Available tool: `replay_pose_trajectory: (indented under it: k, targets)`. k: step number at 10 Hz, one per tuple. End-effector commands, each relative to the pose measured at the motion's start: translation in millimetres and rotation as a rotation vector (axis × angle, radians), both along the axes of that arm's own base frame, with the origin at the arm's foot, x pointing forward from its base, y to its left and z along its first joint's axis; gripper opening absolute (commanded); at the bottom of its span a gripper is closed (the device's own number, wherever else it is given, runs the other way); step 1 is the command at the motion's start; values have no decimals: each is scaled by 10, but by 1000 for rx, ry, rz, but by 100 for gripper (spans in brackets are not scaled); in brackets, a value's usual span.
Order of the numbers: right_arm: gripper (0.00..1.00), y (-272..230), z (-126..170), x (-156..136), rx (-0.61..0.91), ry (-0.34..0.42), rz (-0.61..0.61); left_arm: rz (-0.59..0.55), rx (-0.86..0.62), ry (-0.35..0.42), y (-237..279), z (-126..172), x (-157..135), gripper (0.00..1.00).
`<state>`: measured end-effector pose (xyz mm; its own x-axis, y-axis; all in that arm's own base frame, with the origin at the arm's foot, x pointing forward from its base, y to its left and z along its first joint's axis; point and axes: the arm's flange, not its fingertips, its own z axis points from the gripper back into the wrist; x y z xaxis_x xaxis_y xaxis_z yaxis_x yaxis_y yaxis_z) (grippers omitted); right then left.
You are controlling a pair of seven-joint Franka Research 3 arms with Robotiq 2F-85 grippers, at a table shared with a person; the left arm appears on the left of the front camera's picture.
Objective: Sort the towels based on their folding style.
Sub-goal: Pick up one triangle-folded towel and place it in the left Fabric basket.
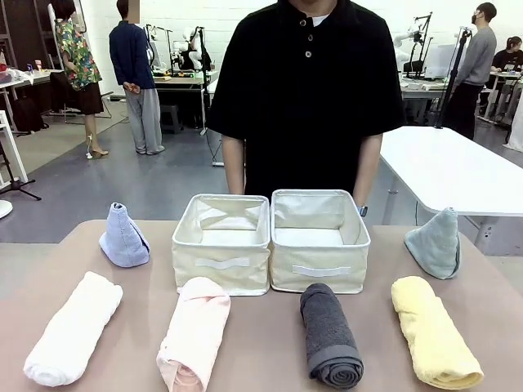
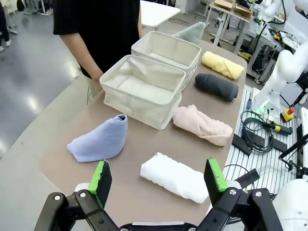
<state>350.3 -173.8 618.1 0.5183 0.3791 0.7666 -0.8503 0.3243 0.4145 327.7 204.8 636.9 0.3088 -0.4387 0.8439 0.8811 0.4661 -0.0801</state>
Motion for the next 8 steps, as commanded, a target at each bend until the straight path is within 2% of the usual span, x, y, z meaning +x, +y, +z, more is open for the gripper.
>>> replay_pose_trajectory:
  k: [1, 3, 4, 8]
  targets:
    - [100, -25, 49, -251, -76, -74, -21, -26, 11, -30, 2, 111, -39, 100]
    - [100, -75, 94, -414, -121, -85, -62, -38, 81, 42, -47, 153, -48, 100]
    - [100, -128, 127, -217, -61, -46, -39, -7, 16, -6, 6, 134, -67, 100]
    - [100, -128, 127, -217, -61, -46, -39, -7, 16, -6, 6, 134, -67, 100]
